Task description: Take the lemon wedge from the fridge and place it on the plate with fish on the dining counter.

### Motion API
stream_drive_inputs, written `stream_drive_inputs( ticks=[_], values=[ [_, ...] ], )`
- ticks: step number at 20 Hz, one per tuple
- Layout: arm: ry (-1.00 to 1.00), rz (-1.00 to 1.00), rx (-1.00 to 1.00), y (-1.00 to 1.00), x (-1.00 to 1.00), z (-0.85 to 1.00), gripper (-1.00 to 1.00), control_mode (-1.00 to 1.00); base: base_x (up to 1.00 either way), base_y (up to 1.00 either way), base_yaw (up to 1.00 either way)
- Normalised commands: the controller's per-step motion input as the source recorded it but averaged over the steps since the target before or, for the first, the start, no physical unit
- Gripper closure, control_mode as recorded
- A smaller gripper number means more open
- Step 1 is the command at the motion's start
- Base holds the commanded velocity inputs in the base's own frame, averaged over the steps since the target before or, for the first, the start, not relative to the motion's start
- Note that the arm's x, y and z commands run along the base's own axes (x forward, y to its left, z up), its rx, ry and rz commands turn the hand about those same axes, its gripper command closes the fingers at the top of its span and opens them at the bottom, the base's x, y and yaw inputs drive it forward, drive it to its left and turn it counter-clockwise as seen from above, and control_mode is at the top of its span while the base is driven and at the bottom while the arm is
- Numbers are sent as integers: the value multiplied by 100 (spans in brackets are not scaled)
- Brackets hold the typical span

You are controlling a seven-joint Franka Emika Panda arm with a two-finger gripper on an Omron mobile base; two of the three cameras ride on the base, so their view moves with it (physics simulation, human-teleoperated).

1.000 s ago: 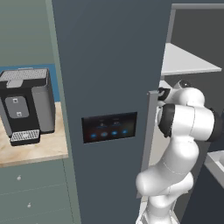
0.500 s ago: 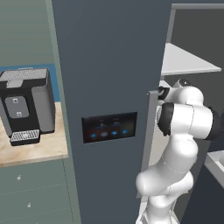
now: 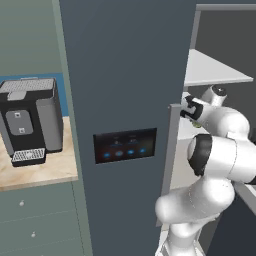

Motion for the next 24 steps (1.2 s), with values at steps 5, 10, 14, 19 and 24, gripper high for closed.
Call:
stream_drive_inputs(
  ticks=[5, 10, 14, 19, 24],
  values=[
    [11, -9, 12, 70, -100, 100, 100, -100, 0, 0, 0],
    [24, -8, 1, 96, -100, 37, 100, -100, 0, 0, 0],
    [-24, -14, -22, 56, -100, 1, 100, -100, 0, 0, 0],
    [-40, -5, -14, -11, -68, 20, 100, -100, 0, 0, 0],
    [-36, 0, -3, 1, -100, 33, 100, -100, 0, 0, 0]
  ],
)
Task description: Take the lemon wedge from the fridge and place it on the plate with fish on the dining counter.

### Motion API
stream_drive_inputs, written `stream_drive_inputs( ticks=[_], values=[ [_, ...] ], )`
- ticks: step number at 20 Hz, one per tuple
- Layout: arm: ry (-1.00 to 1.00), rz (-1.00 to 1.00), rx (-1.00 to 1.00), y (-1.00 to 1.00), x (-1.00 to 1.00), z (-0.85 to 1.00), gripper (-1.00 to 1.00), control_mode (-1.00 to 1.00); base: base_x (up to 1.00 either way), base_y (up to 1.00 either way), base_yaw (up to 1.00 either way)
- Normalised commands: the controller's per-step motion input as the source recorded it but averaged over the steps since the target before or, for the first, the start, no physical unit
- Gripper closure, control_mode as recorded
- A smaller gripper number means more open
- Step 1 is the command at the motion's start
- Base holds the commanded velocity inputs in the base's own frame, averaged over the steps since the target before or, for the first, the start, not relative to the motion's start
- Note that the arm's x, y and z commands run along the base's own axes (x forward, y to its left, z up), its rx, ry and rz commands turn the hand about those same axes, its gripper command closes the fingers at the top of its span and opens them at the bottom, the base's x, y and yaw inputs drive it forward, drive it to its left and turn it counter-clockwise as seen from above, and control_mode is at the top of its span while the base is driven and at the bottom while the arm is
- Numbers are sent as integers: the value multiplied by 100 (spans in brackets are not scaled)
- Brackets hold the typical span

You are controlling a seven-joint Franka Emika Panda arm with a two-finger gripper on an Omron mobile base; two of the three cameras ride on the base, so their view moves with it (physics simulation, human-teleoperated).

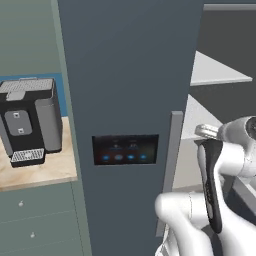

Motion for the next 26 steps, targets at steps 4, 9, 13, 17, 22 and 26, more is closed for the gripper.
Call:
stream_drive_inputs(
  ticks=[4, 9, 13, 17, 22, 26],
  values=[
    [-24, 0, -9, 44, -100, 21, 100, -100, 0, 0, 0],
    [-3, 1, 1, 20, -40, 6, 100, 100, -60, 37, 10],
    [0, 0, 0, 0, 0, 0, 100, 100, -90, 34, 52],
    [0, 0, 0, 0, 0, 0, 100, 100, -6, 13, 91],
    [0, 0, 0, 0, 0, 0, 100, 100, 0, 3, 99],
    [0, 0, 0, 0, 0, 0, 100, 100, 0, 0, 100]
  ],
)
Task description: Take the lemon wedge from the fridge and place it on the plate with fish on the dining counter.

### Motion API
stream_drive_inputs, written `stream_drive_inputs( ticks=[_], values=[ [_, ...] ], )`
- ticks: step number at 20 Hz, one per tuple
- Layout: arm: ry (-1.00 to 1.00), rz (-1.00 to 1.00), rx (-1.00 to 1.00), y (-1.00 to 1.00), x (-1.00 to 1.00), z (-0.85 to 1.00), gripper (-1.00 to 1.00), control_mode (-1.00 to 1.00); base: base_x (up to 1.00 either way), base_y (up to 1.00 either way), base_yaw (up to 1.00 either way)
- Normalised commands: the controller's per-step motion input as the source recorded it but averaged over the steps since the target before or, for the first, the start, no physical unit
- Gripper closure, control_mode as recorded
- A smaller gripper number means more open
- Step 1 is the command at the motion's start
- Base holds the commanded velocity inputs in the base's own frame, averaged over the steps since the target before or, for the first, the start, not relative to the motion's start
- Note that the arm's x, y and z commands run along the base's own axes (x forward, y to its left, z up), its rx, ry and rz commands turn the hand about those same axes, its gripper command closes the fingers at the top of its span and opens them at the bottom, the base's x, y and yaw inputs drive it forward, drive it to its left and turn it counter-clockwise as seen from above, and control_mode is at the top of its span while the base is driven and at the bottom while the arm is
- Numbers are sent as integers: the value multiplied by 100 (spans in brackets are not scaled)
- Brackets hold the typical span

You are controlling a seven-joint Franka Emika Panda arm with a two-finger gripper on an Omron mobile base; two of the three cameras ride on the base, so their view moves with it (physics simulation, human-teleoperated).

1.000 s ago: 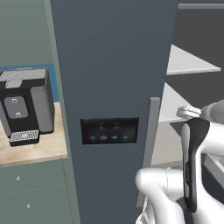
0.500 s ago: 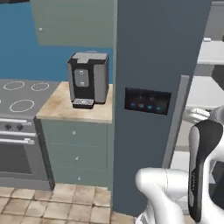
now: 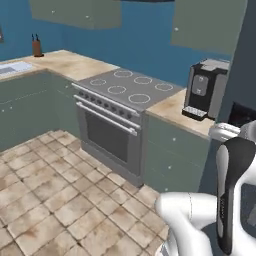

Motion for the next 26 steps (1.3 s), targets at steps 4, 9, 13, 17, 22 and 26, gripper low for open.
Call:
stream_drive_inputs(
  ticks=[4, 9, 13, 17, 22, 26],
  values=[
    [0, 0, 0, 0, 0, 0, 100, 100, 0, 0, 100],
    [0, 0, 0, 0, 0, 0, 100, 100, 10, 0, 96],
    [0, 0, 0, 0, 0, 0, 100, 100, 50, 0, 85],
    [0, 0, 0, 0, 0, 0, 100, 100, 40, 0, 91],
    [0, 0, 0, 0, 0, 0, 100, 100, 48, 0, 89],
    [0, 0, 0, 0, 0, 0, 100, 100, 52, 0, 87]
  ],
)
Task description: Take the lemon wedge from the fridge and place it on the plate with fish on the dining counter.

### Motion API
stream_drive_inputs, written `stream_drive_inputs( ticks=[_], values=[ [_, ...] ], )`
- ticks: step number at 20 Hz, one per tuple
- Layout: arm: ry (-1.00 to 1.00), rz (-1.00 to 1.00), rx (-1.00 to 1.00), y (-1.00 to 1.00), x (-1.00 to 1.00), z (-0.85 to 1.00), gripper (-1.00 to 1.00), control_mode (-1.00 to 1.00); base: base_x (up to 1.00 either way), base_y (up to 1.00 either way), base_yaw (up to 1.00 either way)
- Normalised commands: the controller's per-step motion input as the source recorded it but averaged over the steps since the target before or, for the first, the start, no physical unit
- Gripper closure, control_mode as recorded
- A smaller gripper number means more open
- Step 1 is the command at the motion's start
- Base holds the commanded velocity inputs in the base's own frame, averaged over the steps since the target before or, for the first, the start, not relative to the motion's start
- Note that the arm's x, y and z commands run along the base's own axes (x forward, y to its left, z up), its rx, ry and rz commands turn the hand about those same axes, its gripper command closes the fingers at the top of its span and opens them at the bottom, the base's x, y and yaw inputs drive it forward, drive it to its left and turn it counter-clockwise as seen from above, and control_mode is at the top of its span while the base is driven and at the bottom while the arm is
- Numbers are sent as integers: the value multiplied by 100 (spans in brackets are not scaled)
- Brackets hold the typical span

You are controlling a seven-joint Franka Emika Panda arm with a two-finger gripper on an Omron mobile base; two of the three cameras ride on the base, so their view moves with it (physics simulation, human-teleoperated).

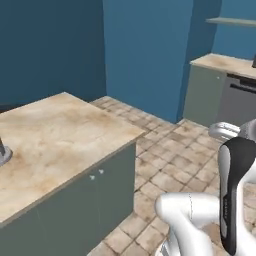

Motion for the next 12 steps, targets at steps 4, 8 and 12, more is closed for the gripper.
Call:
stream_drive_inputs(
  ticks=[4, 8, 12],
  values=[
    [0, 0, 0, 0, 0, 0, 100, 100, 51, 0, 86],
    [0, 0, 0, 0, 0, 0, 100, 100, 57, 1, 82],
    [0, 0, 0, 0, 0, 0, 100, 100, 73, 9, 57]
  ],
)
